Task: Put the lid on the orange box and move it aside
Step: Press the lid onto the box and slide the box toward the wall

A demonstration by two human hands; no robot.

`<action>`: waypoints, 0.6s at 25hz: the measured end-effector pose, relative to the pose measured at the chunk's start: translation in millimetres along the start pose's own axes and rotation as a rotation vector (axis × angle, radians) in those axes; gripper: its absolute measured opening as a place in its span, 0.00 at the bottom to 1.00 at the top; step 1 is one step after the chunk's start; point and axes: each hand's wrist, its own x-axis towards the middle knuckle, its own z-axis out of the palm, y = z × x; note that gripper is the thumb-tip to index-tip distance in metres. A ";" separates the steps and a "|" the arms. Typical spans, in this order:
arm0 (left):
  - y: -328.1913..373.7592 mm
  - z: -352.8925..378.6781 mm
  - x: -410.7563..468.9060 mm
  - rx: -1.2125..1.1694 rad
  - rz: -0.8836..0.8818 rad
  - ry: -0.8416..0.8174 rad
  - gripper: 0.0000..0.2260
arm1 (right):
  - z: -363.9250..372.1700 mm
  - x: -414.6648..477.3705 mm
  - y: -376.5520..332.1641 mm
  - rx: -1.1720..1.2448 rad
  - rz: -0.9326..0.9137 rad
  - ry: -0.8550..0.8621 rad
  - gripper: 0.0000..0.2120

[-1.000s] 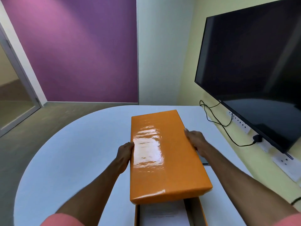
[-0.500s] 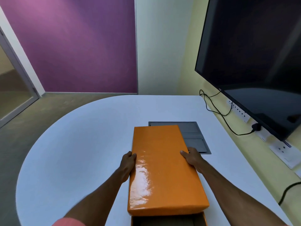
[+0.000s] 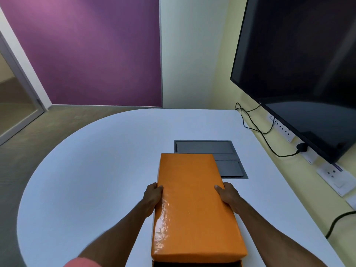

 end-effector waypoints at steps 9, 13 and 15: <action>-20.9 7.3 -20.6 0.011 0.042 0.058 0.14 | 5.7 -18.8 16.8 -0.028 -0.010 0.038 0.23; -25.9 9.7 -35.6 0.073 0.092 0.120 0.24 | 6.2 -31.4 19.7 -0.068 -0.022 0.062 0.26; -31.3 9.6 -43.5 0.106 0.110 0.128 0.29 | 8.2 -39.5 24.3 -0.085 -0.020 0.078 0.28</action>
